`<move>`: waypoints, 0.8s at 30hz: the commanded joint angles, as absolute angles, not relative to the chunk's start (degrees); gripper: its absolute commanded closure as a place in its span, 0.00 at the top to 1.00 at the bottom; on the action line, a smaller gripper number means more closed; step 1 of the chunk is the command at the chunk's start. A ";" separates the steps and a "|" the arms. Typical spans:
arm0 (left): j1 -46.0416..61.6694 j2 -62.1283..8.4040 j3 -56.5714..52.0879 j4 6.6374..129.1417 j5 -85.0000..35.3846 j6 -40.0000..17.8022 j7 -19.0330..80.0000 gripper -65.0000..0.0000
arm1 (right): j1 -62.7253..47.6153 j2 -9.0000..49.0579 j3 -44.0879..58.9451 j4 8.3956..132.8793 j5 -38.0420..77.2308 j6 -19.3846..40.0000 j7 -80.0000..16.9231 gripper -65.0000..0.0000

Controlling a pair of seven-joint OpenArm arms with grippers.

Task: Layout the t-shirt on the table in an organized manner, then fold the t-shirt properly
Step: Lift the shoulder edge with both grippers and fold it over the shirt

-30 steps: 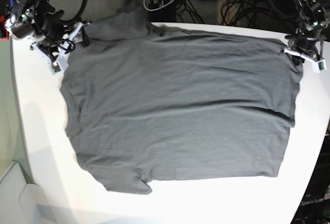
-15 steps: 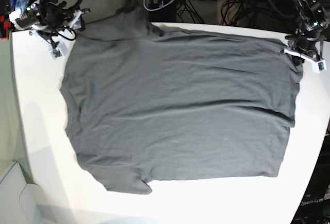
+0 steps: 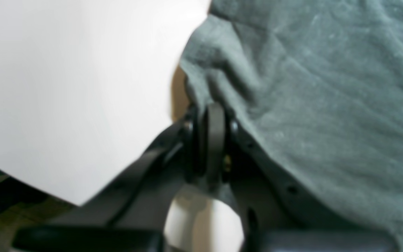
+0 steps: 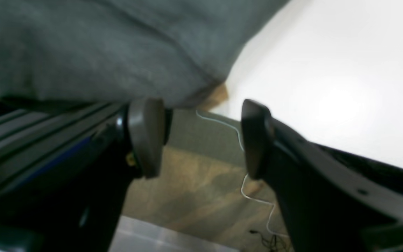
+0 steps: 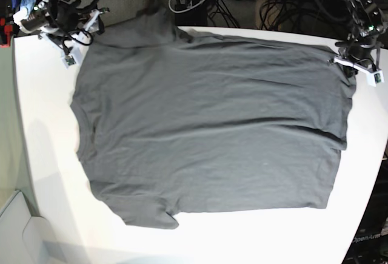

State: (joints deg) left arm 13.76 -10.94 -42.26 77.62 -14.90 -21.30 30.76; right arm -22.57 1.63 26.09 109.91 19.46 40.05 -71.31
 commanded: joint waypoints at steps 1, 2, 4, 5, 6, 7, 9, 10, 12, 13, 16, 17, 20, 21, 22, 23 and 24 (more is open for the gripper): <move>14.20 -10.95 -42.07 77.41 -14.02 -21.93 34.51 0.06 | -22.29 1.36 26.15 110.73 20.00 40.00 -70.73 0.55; 14.20 -10.95 -42.07 77.41 -14.02 -21.93 34.51 0.06 | -22.29 1.27 26.15 110.73 20.00 40.00 -70.64 0.55; 14.29 -10.95 -42.07 77.41 -14.02 -21.93 34.51 0.06 | -22.29 1.19 26.15 110.55 20.00 40.00 -70.64 0.55; 14.29 -10.95 -42.07 77.41 -14.02 -21.93 34.51 0.06 | -22.29 1.19 26.15 110.29 20.00 40.00 -70.64 0.55; 14.29 -10.95 -42.07 77.41 -14.02 -21.93 34.51 0.06 | -22.29 1.19 26.15 109.85 20.00 40.00 -70.64 0.55; 14.37 -10.95 -42.07 77.41 -14.02 -21.93 34.51 0.06 | -22.20 1.19 26.15 109.05 20.00 40.00 -70.64 0.55; 14.37 -10.95 -42.07 77.41 -14.02 -21.93 34.51 0.06 | -21.23 1.19 26.15 107.38 20.00 40.00 -70.64 0.55; 14.37 -10.95 -42.07 77.41 -14.02 -21.93 34.51 0.06 | -20.97 1.19 26.15 106.51 20.00 40.00 -70.64 0.55; 14.37 -10.95 -42.07 77.41 -14.02 -21.93 34.51 0.06 | -20.79 1.19 26.15 105.54 20.00 40.00 -70.64 0.55; 14.37 -10.95 -42.07 77.41 -14.02 -21.93 34.51 0.06 | -20.79 1.19 26.15 105.45 20.00 40.00 -70.64 0.54; 14.46 -10.95 -42.15 77.41 -14.02 -21.93 34.51 0.06 | -20.70 1.19 26.15 105.54 20.00 40.00 -70.64 0.53; 14.46 -10.95 -42.15 77.41 -14.02 -21.93 34.51 0.06 | -20.70 1.10 26.15 105.54 20.00 40.00 -70.64 0.50; 14.55 -10.95 -42.15 77.49 -14.02 -21.93 34.51 0.06 | -20.62 0.57 26.07 105.54 20.00 40.00 -70.64 0.31; 14.55 -10.95 -42.15 77.49 -14.02 -21.93 34.51 0.06 | -20.62 0.40 26.07 105.54 20.00 40.00 -70.64 0.22; 14.55 -10.95 -42.15 77.49 -14.02 -21.93 34.51 0.06 | -20.62 0.31 26.07 105.63 20.00 40.00 -70.64 0.15; 14.55 -10.95 -42.15 77.58 -14.02 -21.93 34.51 0.06 | -20.62 0.22 26.07 105.63 20.00 40.00 -70.64 0.07; 14.55 -10.95 -42.15 78.20 -14.02 -21.93 34.51 0.06 | -20.70 0.13 26.07 105.80 20.00 40.00 -70.64 0.00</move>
State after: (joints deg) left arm 13.87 -10.92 -42.26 78.08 -15.09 -21.67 30.92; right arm -20.40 -0.05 25.96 105.23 20.14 40.03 -69.95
